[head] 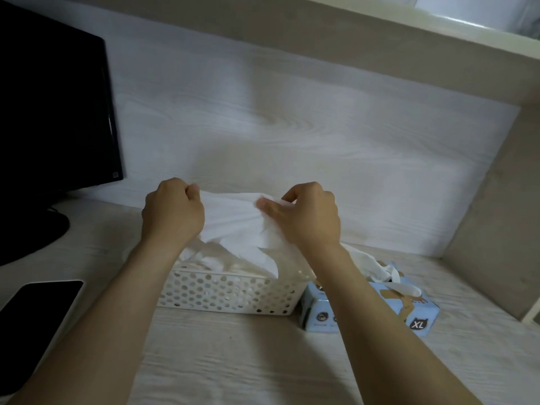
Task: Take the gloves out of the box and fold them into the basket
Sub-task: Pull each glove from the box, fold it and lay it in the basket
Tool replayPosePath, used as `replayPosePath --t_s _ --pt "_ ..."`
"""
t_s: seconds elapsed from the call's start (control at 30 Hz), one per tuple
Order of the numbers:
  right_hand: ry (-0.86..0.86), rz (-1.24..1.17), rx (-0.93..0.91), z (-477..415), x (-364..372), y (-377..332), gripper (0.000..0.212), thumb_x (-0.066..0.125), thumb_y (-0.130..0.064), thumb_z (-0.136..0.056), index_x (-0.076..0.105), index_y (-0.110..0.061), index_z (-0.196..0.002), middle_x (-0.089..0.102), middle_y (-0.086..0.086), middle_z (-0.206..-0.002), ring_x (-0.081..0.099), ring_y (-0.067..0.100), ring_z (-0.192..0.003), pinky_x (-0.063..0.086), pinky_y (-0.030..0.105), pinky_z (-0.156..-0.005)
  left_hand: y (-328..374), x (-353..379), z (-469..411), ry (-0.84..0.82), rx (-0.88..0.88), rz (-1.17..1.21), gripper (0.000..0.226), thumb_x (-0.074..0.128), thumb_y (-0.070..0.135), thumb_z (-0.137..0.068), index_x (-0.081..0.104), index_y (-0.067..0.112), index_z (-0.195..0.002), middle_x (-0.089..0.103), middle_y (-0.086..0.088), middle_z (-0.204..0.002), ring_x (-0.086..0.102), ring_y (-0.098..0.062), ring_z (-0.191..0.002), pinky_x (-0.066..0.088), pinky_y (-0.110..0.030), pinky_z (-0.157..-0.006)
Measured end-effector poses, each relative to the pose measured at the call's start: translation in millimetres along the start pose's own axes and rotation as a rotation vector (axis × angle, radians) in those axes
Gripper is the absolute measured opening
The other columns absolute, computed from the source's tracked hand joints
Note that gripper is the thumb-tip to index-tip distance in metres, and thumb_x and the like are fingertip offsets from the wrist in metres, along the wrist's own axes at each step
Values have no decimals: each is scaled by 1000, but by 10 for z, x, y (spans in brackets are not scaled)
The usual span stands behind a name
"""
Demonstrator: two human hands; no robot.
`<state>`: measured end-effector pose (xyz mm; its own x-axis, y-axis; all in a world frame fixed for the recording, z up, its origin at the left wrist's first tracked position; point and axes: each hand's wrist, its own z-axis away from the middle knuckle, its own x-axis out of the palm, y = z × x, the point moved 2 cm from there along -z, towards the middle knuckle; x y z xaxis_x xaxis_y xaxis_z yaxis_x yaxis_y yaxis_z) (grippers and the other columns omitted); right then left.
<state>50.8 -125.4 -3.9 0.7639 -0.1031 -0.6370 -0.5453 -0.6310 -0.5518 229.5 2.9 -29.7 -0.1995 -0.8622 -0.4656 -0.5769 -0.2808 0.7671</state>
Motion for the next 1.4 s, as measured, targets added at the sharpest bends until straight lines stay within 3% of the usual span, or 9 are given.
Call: replayPosePath --t_s 0.13,0.23,0.33,0.5,0.67,0.87,1.0,1.1,1.4 --pt "-127 69 8 -168 113 -92 66 88 -67 -71 73 -6 -92 70 5 -75 71 26 -73 62 39 -67 -171 23 -101 -71 -67 -132 43 43 32 -109 57 3 -80 62 -16 -82 61 -38 -85 39 -36 -66" --pt "-224 118 -26 -166 200 -92 63 84 -65 -79 68 -15 -113 53 -11 -89 68 22 -97 56 36 -80 -141 70 -12 -71 -23 -344 35 49 38 -108 57 4 -105 64 -20 -106 61 -42 -99 41 -40 -69" --pt "-246 177 -130 -143 271 -72 57 76 -65 -87 70 -21 -122 68 -1 -116 64 22 -115 53 44 -98 8 54 125 20 132 -645 29 68 24 -97 56 12 -120 62 -16 -120 54 -41 -116 44 -45 -81" --pt "-440 189 -341 -139 211 -98 37 69 -48 -99 69 -30 -131 66 2 -131 58 26 -127 47 44 -108 -2 134 203 -212 263 -355 8 65 29 -96 71 26 -100 71 -1 -93 66 -28 -93 58 -41 -79" --pt "-803 297 -237 -6 172 -50 60 60 -43 -105 35 -37 -159 33 6 -154 53 34 -133 48 41 -105 42 147 262 -600 161 -408 45 50 71 -97 69 36 -116 72 10 -103 68 -14 -92 58 -39 -90" --pt "-863 346 -213 84 219 56 71 60 -29 -101 28 -30 -165 33 3 -160 49 29 -139 44 36 -104 63 166 264 -734 180 -532 83 34 96 -76 64 40 -129 65 19 -96 59 -13 -105 50 -44 -102" --pt "-741 230 -195 125 172 49 49 55 -26 -103 54 -19 -152 57 7 -149 54 25 -135 44 32 -103 120 164 285 -422 342 -541 57 49 76 -92 63 39 -133 59 2 -128 56 -27 -120 50 -46 -98" --pt "-393 182 -273 153 139 87 46 39 -33 -100 70 -24 -132 70 5 -129 59 31 -122 46 41 -105 317 214 398 -268 538 -308 26 49 42 -104 71 31 -111 63 6 -104 63 -19 -97 54 -40 -83" --pt "43 -99 -81 303 -326 645 32 49 -1 -87 75 -15 -98 64 -7 -62 58 10 -58 45 28 -61 633 522 907 -268 914 -186 37 39 45 -107 72 29 -102 56 13 -94 48 -8 -91 48 -35 -84"
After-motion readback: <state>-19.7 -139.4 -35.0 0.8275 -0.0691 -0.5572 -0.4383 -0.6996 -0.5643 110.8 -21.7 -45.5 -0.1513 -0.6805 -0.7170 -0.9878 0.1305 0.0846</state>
